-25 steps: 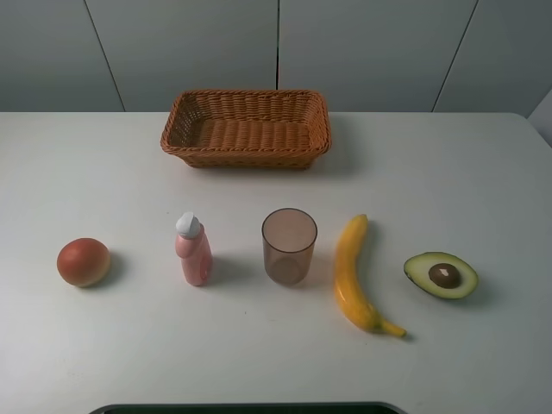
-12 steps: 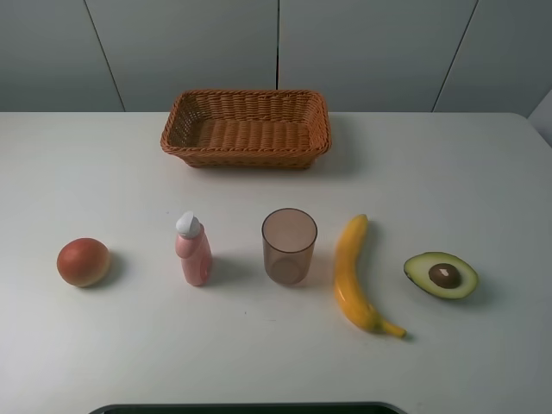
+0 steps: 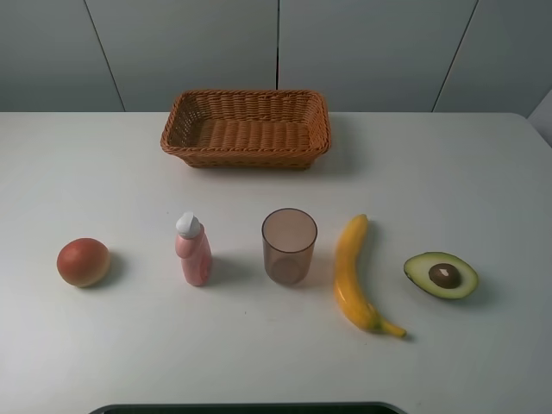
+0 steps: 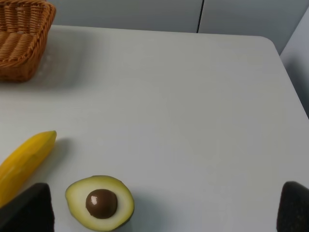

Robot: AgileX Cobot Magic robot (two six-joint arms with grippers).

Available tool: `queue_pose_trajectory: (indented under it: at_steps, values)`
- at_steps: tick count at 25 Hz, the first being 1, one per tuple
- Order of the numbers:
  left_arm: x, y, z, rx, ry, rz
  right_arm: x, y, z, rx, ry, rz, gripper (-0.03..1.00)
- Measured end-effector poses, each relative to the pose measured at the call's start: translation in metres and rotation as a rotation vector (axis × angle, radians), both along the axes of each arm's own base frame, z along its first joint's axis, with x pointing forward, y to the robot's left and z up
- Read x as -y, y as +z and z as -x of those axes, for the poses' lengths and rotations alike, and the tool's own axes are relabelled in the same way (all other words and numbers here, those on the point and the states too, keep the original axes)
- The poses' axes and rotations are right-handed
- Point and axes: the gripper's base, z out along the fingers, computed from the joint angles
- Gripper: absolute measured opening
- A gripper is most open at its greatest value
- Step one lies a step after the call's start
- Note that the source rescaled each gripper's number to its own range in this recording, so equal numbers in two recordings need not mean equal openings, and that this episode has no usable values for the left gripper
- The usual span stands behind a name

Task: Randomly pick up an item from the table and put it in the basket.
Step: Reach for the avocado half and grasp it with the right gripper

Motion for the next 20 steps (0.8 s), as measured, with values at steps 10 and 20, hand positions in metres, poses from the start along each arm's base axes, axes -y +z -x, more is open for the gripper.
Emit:
queue_pose_trajectory:
  at_steps: [10, 20]
  values:
    - [0.000, 0.000, 0.000, 0.000, 0.000, 0.000, 0.000, 0.000, 0.000, 0.000, 0.000, 0.000, 1.00]
    - [0.000, 0.000, 0.000, 0.000, 0.000, 0.000, 0.002, 0.043, -0.016, -0.062, 0.013, 0.031, 1.00]
